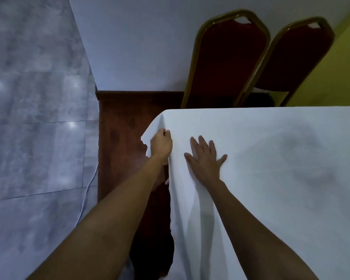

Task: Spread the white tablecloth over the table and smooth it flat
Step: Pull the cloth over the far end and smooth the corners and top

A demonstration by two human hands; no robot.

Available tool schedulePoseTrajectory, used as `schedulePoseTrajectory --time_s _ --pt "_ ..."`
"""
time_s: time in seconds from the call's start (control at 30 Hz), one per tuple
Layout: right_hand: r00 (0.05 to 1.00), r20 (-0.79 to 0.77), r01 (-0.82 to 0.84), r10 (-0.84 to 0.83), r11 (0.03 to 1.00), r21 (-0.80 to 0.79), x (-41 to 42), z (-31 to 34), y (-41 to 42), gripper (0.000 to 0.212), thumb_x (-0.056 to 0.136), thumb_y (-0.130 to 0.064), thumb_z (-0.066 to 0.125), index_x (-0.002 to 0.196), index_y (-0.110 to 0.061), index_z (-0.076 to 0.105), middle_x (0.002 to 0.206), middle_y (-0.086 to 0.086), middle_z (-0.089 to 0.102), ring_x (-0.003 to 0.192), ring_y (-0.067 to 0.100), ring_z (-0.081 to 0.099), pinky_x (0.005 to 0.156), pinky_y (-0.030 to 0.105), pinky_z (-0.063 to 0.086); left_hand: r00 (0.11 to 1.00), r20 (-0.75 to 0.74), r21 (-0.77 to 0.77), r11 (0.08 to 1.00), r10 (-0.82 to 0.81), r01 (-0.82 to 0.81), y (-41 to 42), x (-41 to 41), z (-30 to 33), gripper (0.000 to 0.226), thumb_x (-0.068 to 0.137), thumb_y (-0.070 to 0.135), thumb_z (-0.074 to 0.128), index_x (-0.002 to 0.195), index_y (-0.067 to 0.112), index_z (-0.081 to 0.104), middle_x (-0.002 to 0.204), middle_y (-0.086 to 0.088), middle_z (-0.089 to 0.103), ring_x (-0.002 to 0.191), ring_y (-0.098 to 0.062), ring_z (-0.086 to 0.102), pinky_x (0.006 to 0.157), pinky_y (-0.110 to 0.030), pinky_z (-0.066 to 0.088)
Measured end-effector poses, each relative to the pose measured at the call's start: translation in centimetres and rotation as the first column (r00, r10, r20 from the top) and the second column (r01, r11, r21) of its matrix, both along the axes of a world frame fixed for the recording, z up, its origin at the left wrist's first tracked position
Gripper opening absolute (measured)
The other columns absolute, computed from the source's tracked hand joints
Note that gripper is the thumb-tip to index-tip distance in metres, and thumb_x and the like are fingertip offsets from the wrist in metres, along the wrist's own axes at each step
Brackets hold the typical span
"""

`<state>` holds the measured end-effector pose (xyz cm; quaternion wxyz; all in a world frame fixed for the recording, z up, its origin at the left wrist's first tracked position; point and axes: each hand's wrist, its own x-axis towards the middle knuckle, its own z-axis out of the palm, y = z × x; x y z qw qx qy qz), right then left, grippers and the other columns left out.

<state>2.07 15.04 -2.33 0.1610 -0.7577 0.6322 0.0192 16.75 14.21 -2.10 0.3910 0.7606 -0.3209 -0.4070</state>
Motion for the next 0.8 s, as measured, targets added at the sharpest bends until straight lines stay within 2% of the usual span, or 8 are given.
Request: schedulePoseTrajectory --time_s 0.1,0.23,0.33,0.4,0.47,0.53,0.67,0.8 --pt "0.995 0.038 0.094 -0.094 0.996 -0.008 2.2 -0.2 -3.0 0.063 0.092 -0.059 0.037 0.148 -0.037 0.020 0.161 -0.009 0.011 0.149 0.021 0.001 0.110 0.071 -0.002 0.999 -0.048 0.035 0.999 -0.002 0.004 -3.3 1.6 -0.2 0.040 0.102 0.025 0.034 0.117 -0.002 0.060 0.119 -0.019 0.063 0.111 -0.033 0.056 0.089 -0.033 0.041" --pt "0.988 0.069 0.146 -0.141 0.987 -0.065 3.6 -0.6 -4.7 0.056 0.090 -0.058 0.044 0.142 -0.039 0.037 0.156 -0.010 0.028 0.148 0.020 0.012 0.110 0.067 0.000 0.993 -0.114 0.021 0.999 0.039 -0.037 -5.4 2.4 -1.1 0.036 0.100 0.028 0.041 0.095 0.002 0.065 0.075 -0.004 0.062 0.072 -0.020 0.053 0.059 -0.026 0.038" --pt "0.955 0.240 0.223 -0.173 0.953 -0.202 3.9 -1.3 -3.9 0.030 0.090 -0.042 0.056 0.117 -0.032 0.065 0.130 -0.007 0.060 0.130 0.022 0.042 0.113 0.057 0.018 0.964 -0.213 -0.004 0.987 0.159 -0.164 -5.0 2.2 -1.7 0.033 0.097 0.030 0.050 0.077 0.006 0.063 0.061 -0.002 0.053 0.057 -0.010 0.045 0.059 -0.025 0.038" --pt "0.958 0.247 0.218 -0.146 0.929 -0.298 4.6 -1.9 -3.6 0.019 0.089 -0.036 0.059 0.101 -0.027 0.071 0.105 -0.005 0.068 0.107 0.023 0.056 0.101 0.048 0.038 0.950 -0.218 0.024 0.974 0.224 -0.224 -4.9 2.0 -1.4 0.034 0.094 0.030 0.055 0.066 0.012 0.059 0.060 -0.002 0.053 0.058 -0.012 0.045 0.059 -0.024 0.039" --pt "0.967 0.210 0.214 -0.145 0.907 -0.362 5.3 -2.2 -3.5 0.012 0.089 -0.029 0.060 0.090 -0.022 0.069 0.091 -0.001 0.068 0.091 0.023 0.058 0.084 0.039 0.047 0.924 -0.217 0.050 0.949 0.315 -0.312 -4.9 1.9 -1.0 0.028 0.091 0.029 0.061 0.070 0.011 0.066 0.067 -0.003 0.061 0.065 -0.014 0.052 0.065 -0.023 0.044" --pt "0.976 0.160 0.201 -0.148 0.895 -0.399 6.0 -2.2 -3.8 0.006 0.088 -0.022 0.063 0.085 -0.018 0.067 0.086 0.002 0.068 0.082 0.024 0.059 0.075 0.036 0.047 0.887 -0.238 0.067 0.918 0.395 -0.391 -5.0 1.8 -0.6 0.023 0.087 0.028 0.067 0.085 0.005 0.073 0.079 -0.005 0.069 0.072 -0.015 0.058 0.076 -0.024 0.048" --pt "0.983 0.149 0.164 -0.110 0.890 -0.425 6.9 -2.4 -4.1 0.005 0.081 -0.006 0.068 0.080 -0.009 0.064 0.081 0.011 0.067 0.071 0.028 0.059 0.062 0.036 0.051 0.881 -0.218 0.076 0.907 0.420 -0.413 -5.0 2.1 -0.3 0.025 0.086 0.027 0.068 0.085 0.002 0.073 0.082 -0.010 0.073 0.070 -0.017 0.059 0.076 -0.024 0.049" --pt "0.962 0.270 0.161 -0.045 0.892 -0.422 7.6 -1.9 -3.3 0.007 0.085 -0.001 0.057 0.081 -0.005 0.062 0.083 0.014 0.065 0.075 0.030 0.056 0.066 0.038 0.050 0.901 -0.140 0.024 0.911 0.410 -0.411 -3.7 3.1 0.2 0.026 0.088 0.026 0.065 0.087 0.001 0.070 0.082 -0.010 0.069 0.073 -0.016 0.056 0.071 -0.022 0.040"
